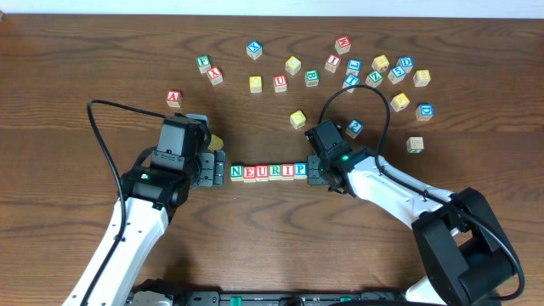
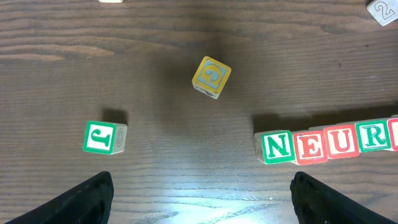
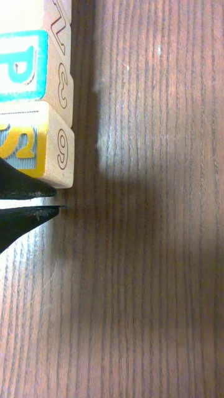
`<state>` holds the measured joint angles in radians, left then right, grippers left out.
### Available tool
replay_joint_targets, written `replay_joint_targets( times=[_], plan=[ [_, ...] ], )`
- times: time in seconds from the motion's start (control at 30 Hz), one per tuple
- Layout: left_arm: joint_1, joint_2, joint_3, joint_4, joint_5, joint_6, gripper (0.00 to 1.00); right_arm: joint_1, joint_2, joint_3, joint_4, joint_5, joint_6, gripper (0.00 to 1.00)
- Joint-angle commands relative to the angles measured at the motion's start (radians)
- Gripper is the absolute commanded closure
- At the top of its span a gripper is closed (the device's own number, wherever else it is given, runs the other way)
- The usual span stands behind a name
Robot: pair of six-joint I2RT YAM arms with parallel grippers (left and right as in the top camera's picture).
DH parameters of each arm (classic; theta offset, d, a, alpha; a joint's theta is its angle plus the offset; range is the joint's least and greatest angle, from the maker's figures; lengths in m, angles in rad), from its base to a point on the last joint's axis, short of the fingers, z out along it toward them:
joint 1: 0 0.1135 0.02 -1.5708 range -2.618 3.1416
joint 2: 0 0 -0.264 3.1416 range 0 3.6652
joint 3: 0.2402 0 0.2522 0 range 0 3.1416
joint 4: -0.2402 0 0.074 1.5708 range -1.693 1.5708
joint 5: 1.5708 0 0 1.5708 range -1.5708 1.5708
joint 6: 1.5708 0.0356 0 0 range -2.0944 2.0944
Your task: Spell out NEURIPS
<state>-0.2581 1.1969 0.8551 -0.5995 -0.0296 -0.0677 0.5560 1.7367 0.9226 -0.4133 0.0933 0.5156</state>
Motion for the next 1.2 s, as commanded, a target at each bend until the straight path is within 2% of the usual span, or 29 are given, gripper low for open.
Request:
replay_joint_targets(
  times=[0.0,0.4,0.77,1.0,1.17],
  plan=[
    [0.000,0.006,0.021,-0.003,-0.008,-0.002,0.10,0.008,0.008,0.012,0.003,-0.002,0.011,0.99],
    [0.000,0.006,0.021,-0.003,-0.008,-0.001,0.10,0.005,0.008,0.012,-0.001,0.144,0.023,0.99],
    [0.000,0.006,0.021,-0.003,-0.008,-0.001,0.10,-0.025,-0.047,0.067,0.001,0.185,-0.007,0.99],
    [0.000,0.006,0.021,-0.006,-0.008,-0.001,0.10,-0.007,-0.130,0.118,0.001,0.177,-0.055,0.99],
    [0.000,0.006,0.021,-0.007,-0.008,-0.001,0.10,0.043,-0.200,0.118,0.001,0.055,-0.135,0.99]
  ],
)
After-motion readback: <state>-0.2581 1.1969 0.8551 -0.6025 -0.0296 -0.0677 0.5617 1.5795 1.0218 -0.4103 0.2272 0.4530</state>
